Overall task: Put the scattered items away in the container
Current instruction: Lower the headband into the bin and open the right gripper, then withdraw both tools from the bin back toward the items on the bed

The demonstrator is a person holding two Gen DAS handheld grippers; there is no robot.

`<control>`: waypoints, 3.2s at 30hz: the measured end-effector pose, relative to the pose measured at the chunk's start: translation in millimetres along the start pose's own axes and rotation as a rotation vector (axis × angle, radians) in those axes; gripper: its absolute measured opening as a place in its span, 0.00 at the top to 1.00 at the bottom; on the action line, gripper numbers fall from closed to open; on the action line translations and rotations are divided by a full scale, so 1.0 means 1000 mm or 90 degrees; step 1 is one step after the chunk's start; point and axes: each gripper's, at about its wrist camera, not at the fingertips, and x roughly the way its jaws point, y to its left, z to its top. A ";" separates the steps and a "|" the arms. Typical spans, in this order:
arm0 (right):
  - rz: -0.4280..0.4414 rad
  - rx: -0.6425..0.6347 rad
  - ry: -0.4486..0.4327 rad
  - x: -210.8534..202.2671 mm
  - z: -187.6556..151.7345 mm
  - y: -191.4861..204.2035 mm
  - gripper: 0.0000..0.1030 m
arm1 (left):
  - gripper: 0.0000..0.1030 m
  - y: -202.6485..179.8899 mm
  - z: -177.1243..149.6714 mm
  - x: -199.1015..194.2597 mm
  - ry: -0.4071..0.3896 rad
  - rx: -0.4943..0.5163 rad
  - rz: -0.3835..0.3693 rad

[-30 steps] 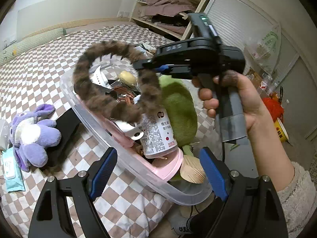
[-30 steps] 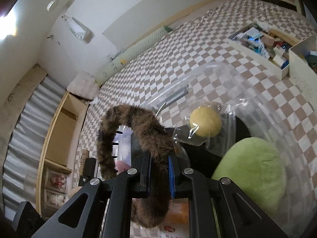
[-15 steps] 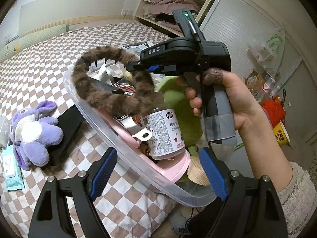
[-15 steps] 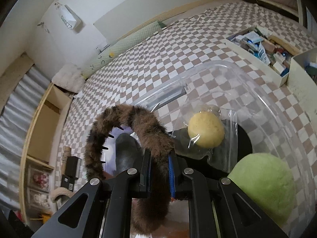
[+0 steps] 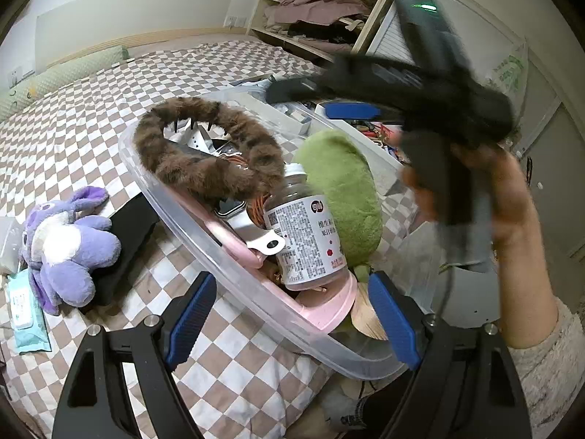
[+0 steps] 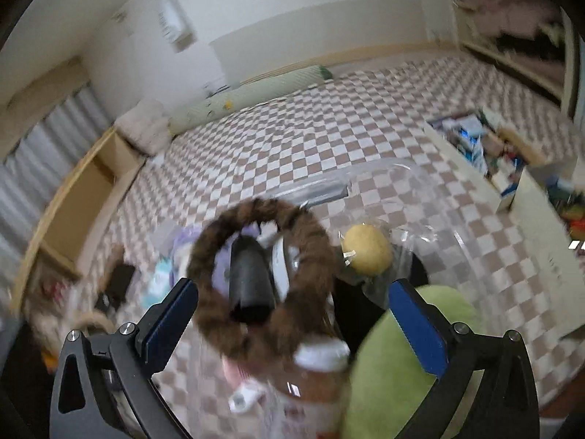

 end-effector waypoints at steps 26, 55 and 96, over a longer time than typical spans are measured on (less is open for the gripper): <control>-0.143 -0.411 0.310 0.019 -0.122 0.054 0.00 | 0.17 0.013 -0.006 -0.050 -0.066 -0.019 0.000; -0.153 -0.105 -0.031 -0.051 -0.085 0.001 0.00 | 0.00 0.008 -0.012 -0.069 -0.133 -0.013 0.024; -0.090 -0.113 -0.203 -0.043 -0.086 0.109 0.00 | 0.00 0.078 -0.043 -0.105 -0.194 -0.064 0.256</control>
